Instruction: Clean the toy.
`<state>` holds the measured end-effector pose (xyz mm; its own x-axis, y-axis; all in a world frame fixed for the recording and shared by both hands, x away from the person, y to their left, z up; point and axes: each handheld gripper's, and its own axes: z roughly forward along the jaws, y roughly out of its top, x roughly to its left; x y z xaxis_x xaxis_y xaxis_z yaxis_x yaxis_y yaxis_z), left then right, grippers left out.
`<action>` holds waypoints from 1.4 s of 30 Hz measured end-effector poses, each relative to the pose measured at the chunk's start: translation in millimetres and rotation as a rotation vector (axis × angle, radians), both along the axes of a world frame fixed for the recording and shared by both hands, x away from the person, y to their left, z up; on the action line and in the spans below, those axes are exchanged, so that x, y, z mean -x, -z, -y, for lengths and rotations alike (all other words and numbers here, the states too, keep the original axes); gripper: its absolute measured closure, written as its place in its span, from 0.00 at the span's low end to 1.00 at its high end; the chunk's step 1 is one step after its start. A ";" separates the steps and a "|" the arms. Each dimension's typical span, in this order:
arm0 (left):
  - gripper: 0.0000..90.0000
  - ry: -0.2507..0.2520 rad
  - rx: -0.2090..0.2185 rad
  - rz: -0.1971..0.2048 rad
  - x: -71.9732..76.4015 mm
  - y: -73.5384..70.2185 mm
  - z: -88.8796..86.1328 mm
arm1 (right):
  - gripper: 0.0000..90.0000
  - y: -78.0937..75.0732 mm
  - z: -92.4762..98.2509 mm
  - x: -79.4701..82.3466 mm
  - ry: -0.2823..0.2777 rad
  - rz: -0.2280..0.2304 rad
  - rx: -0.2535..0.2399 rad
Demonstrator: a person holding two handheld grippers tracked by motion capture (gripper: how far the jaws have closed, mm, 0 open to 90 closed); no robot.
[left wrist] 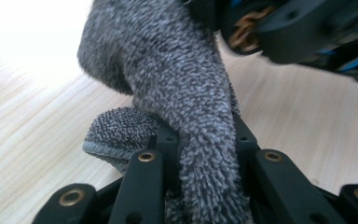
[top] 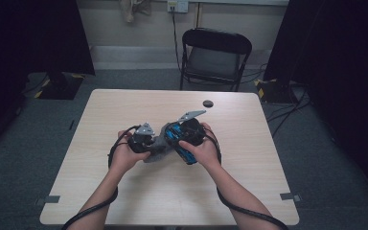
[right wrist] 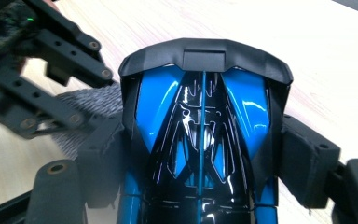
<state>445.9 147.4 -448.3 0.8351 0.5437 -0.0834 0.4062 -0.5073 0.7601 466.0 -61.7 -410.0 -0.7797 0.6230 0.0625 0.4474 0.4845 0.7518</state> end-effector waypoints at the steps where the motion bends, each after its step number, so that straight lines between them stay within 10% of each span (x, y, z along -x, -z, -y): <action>1: 0.81 0.010 -0.001 0.000 1.8 0.3 2.5 | 0.29 0.7 -0.1 -0.6 0.003 -0.003 0.000; 42: 0.81 0.253 -0.018 -0.046 40.3 15.0 57.7 | 0.29 -6.5 5.1 -13.9 0.059 -0.005 0.002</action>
<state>405.5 89.6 -463.3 0.9404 0.3194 -0.1166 0.2984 -0.6107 0.7335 479.9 -66.8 -403.5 -0.7411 0.6682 0.0649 0.4788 0.4583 0.7488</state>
